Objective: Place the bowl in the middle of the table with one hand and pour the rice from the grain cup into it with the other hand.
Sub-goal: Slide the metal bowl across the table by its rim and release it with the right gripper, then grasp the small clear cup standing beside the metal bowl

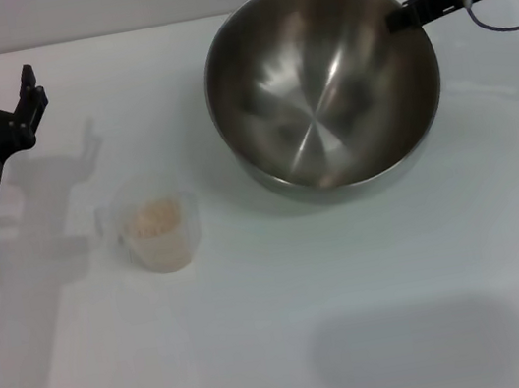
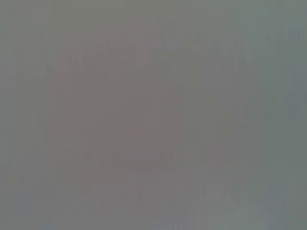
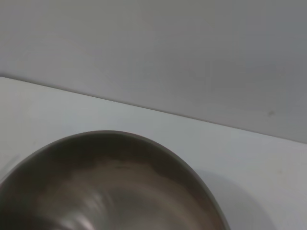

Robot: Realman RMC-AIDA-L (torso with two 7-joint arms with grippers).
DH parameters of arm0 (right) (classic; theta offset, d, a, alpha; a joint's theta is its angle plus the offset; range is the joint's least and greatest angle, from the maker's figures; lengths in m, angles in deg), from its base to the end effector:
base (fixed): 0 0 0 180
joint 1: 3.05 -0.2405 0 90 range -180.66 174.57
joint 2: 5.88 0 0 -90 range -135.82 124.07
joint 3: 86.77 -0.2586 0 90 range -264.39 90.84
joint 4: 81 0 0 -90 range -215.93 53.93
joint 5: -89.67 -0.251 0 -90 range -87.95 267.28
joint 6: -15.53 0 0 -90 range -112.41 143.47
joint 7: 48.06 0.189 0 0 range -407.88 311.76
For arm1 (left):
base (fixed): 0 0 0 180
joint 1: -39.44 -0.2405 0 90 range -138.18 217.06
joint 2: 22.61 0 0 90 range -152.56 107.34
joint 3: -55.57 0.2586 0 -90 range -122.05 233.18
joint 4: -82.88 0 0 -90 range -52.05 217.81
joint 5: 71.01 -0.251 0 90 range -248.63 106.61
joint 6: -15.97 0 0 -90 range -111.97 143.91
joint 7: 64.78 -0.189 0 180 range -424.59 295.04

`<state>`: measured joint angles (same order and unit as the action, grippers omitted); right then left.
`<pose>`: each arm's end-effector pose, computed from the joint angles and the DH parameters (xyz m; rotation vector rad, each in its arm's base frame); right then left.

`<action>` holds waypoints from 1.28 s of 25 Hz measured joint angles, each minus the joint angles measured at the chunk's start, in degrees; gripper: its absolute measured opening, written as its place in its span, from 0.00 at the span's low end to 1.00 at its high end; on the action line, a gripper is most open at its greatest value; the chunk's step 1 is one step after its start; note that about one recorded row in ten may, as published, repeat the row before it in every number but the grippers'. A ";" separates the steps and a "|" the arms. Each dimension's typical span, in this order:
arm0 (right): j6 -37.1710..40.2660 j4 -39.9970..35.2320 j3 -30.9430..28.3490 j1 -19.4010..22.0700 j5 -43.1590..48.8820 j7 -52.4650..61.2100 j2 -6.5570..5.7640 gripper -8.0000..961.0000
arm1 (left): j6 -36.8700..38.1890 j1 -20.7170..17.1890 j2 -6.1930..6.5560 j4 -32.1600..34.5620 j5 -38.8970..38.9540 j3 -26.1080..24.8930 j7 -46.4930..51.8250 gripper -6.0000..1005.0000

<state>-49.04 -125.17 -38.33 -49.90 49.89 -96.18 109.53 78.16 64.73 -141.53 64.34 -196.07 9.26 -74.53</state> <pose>0.2383 0.5104 -0.0034 -2.3197 1.1531 0.1243 -0.3164 0.4131 -0.0589 -1.6166 -0.3832 -0.5827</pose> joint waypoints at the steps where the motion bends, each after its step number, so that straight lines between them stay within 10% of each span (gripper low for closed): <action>1: 0.02 -0.03 0.01 -0.09 -0.01 0.08 0.00 0.13 | 0.00 0.10 0.01 0.00 0.03 -0.02 0.00 0.82; 12: -0.79 -3.23 -0.52 1.27 -0.20 0.63 0.08 0.15 | -0.09 0.23 0.08 0.09 0.17 -0.02 0.00 0.82; 23: -5.12 -19.92 -0.79 9.30 -5.60 3.32 1.78 0.67 | 0.17 0.12 0.09 0.09 0.14 -0.01 0.00 0.82; 28: -1.03 -26.81 -2.89 19.99 -27.62 -8.83 3.74 0.72 | 0.35 -0.54 0.09 0.11 0.06 0.01 -0.03 0.82; 32: -5.11 -11.70 -1.51 28.20 -68.82 -44.47 3.77 0.72 | 2.47 -2.92 0.09 0.55 0.01 0.34 -0.06 0.82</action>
<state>-54.15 -136.87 -39.85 -21.70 -18.93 -140.64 113.29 80.64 61.82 -141.44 64.89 -196.07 9.60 -74.60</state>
